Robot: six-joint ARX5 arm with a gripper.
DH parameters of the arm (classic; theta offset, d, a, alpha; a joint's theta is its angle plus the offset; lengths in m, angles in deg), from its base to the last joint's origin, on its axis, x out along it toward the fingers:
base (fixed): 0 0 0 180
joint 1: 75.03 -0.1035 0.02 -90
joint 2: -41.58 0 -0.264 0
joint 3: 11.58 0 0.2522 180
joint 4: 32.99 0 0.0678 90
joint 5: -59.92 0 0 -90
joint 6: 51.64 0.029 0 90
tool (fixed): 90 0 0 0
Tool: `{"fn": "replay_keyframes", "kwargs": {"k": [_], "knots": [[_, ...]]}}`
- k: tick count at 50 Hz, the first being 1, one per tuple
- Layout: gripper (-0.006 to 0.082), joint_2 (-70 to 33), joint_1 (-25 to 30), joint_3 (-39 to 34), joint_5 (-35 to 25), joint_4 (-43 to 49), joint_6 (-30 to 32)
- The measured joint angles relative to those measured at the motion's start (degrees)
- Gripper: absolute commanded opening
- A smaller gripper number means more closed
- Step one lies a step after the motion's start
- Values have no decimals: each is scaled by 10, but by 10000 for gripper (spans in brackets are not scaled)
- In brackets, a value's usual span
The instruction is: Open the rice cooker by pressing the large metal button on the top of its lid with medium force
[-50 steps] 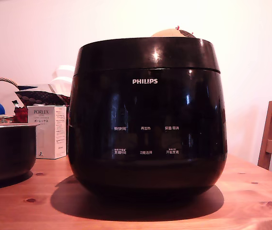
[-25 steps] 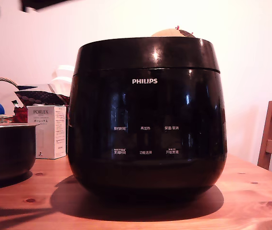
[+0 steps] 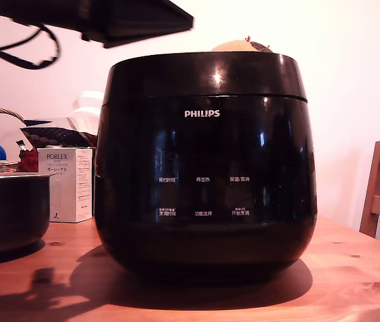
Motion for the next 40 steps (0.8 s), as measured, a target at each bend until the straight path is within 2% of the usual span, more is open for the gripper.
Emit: {"fn": "replay_keyframes", "kwargs": {"k": [13, 27, 40], "knots": [[-22, -38, 0, 16, 2, 6, 0], [-22, -46, 0, 38, 1, 56, 1], [-22, -45, 10, 62, 34, 131, 39]]}}
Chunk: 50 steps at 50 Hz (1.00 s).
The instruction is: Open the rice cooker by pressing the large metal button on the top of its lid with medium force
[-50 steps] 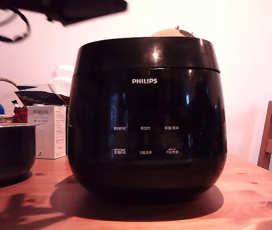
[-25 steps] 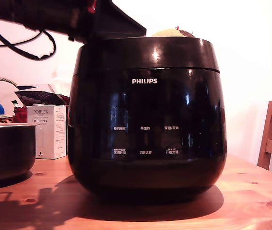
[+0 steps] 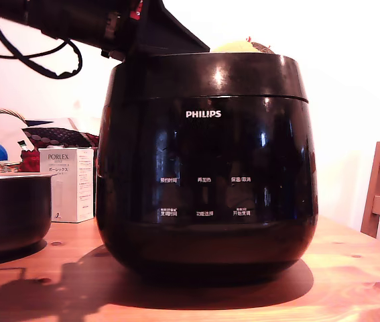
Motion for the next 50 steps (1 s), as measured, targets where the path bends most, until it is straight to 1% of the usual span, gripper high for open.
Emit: {"fn": "replay_keyframes", "kwargs": {"k": [6, 17, 34, 50], "knots": [[-22, 0, 2, 7, 21, 26, 12], [-22, 0, 5, 18, 32, 55, 36], [-22, 0, 6, 29, 37, 104, 47], [-22, 4, 8, 36, 51, 127, 54]]}}
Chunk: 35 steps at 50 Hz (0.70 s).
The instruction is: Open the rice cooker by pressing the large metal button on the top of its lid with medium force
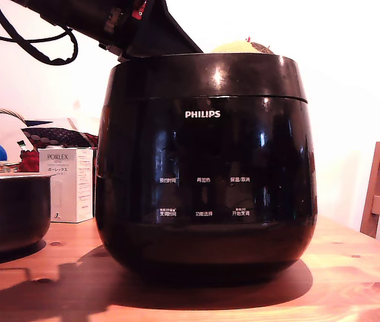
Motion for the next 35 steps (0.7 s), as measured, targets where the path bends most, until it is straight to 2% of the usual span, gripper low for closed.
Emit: {"fn": "replay_keyframes", "kwargs": {"k": [13, 21, 27, 28, 30, 31, 34, 35], "knots": [[-22, 4, 0, 1, 3, 10, 14], [-22, 3, 0, -10, -2, -32, 13], [-22, -5, -3, -21, -20, -85, -28], [-22, -7, -3, -22, -25, -93, -53], [-22, -10, -3, -24, -28, -110, -54], [-22, -11, -3, -26, -28, -118, -82], [-22, -15, -3, -30, -26, -148, -84], [-22, -16, -3, -30, -23, -156, -110]]}}
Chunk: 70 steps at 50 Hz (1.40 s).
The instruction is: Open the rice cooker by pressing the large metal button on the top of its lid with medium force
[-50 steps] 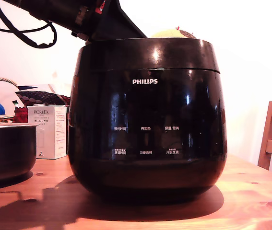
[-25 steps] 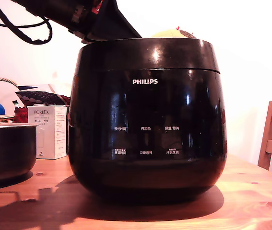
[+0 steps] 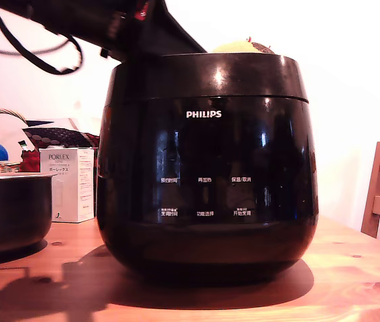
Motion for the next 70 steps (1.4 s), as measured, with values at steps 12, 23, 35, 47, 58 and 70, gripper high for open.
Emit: {"fn": "replay_keyframes", "kwargs": {"k": [12, 23, 35, 47, 58, 70], "knots": [[-22, 3, 0, -17, 69, -46, -26], [-22, 47, -5, -35, 135, -30, -26], [-22, 133, -9, -35, 219, -8, -15], [-22, 193, -13, -35, 306, 51, 2], [-22, 244, -36, -35, 357, 94, 31], [-22, 288, -84, -35, 373, 141, 32]]}}
